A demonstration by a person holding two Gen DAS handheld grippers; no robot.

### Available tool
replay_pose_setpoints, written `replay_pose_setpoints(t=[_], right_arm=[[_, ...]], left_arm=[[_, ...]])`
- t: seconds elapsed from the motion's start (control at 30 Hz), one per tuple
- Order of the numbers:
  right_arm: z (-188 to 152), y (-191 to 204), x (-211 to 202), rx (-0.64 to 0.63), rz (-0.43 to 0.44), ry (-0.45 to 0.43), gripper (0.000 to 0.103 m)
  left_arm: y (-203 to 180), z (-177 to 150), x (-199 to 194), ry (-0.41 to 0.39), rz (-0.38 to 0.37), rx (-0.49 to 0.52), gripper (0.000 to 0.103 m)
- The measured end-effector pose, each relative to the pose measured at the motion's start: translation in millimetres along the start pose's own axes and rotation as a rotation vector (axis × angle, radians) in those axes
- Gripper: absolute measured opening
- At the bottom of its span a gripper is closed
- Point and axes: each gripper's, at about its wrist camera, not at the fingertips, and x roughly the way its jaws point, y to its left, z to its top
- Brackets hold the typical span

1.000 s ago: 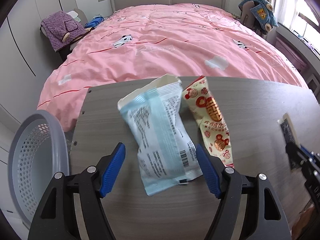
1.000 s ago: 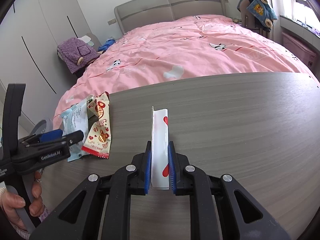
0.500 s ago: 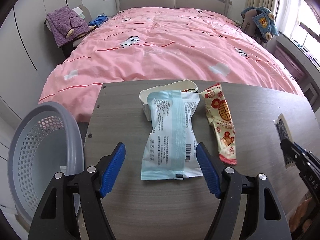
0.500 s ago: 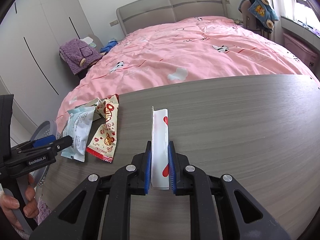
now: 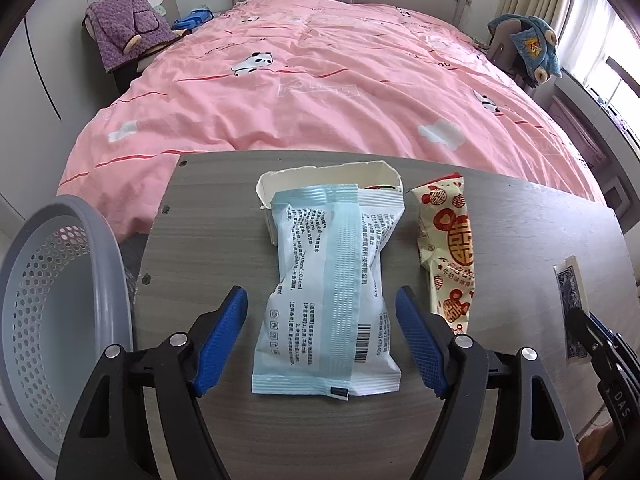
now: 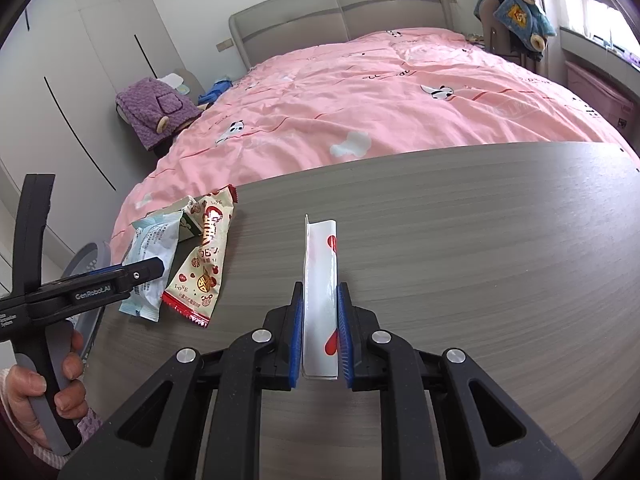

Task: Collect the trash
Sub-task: 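Grasp the blue-white wet-wipe packet with the left gripper and lift it, then carry packet and paper strip over the basket and release both into it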

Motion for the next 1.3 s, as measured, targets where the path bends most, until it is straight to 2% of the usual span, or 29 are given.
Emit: replay_pose_setpoints(t=[0.27,0.33,0.5,0.73,1.03,1.3], right_arm=[[-1,0,2,0.002,-0.001,0.007,0.017],[-1,0,3,0.002,-0.002,0.008,0.017],[-2,1,2,0.001,-0.004,0.007,0.017],[-3,12,-5,-0.019,-0.009,-0.001,0.017],[-7,46,-17,-0.062,0.004,-0.004,0.017],[-9,101,-19,-0.145,0.033,-0.007,0.017]], left_arm=[[1,-1,14,0.021,-0.013,-0.004,0.072],[1,-1,14,0.019,-0.021,-0.002,0.061],[6,-6,7,0.006,-0.023,-0.007,0.061],[15,-17,-20,-0.053,0.006,0.005,0.061],[40,-30,-56,-0.127,0.012,-0.014,0.061],[79,-46,-79,-0.179,0.049,-0.044,0.061]])
